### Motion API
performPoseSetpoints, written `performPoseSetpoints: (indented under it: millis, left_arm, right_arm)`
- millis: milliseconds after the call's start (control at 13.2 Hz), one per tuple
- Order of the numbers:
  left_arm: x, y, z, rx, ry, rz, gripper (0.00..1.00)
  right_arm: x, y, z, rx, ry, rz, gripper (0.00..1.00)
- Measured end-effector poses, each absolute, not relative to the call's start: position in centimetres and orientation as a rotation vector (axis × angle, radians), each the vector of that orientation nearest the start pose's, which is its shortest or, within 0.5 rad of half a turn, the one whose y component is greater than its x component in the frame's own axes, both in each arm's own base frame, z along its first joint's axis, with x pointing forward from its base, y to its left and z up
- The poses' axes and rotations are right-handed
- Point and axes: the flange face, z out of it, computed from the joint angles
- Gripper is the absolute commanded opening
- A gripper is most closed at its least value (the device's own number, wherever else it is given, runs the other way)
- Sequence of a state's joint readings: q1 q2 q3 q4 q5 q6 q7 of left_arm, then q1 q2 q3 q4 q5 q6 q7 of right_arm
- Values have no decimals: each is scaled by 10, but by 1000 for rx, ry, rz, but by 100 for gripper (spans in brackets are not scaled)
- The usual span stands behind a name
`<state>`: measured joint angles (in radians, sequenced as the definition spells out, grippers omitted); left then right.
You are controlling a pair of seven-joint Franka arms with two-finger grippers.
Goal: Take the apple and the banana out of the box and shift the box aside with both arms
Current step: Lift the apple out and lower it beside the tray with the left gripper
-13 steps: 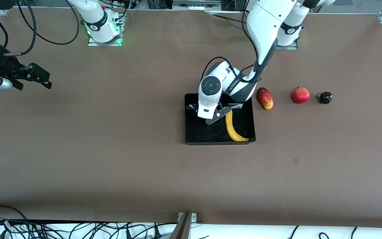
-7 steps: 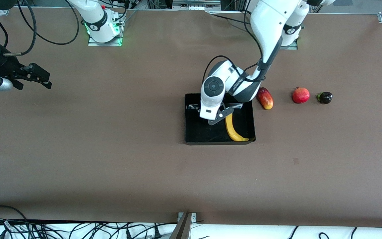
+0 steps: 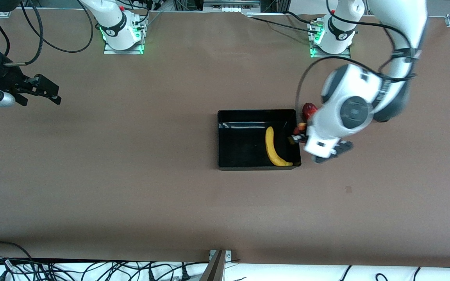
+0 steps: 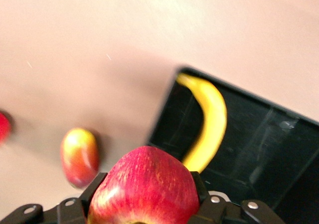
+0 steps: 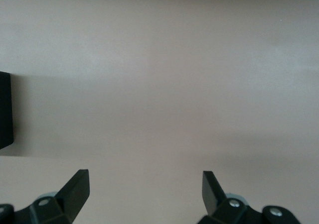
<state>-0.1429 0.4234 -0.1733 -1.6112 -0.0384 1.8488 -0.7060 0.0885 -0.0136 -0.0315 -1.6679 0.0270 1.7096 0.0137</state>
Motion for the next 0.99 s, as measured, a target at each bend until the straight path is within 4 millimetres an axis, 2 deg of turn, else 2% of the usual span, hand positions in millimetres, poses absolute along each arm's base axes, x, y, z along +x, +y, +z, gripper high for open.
performPoseSetpoints:
  millis: [76,227,303,379,455,607,758,910,986]
  left_arm:
    - [636,-155,363,-3089,-586,317,0]
    - [659,-79,327,-3117,-488,261,0]
    - [667,-46,306,-3117,-446,239,0]
    - [671,-23,286,-3107,-398,222,0]
    - [674,-8,270,-3079,-353,207,0]
    - [679,5,242,-3048,-320,154,0]
    - [684,12,210,-3045,-319,93,0]
    - [683,11,179,-3044,-310,88,0]
    - [684,10,175,-3040,-301,78,22]
  right_arm:
    - [560,34,598,-3111,-63,-84,100]
    - [561,35,598,-3111,-63,-84,100]
    - [561,35,598,-3111,-63,-85,100]
    - [561,35,598,-3111,-63,-85,100]
    - [561,35,598,-3111,-63,-85,100]
    - [561,35,598,-3111,-63,-85,100]
    - [561,35,598,-3111,-63,-85,100]
    - [561,35,598,-3111,-63,-85,100]
    - [561,35,598,-3111,-63,-85,100]
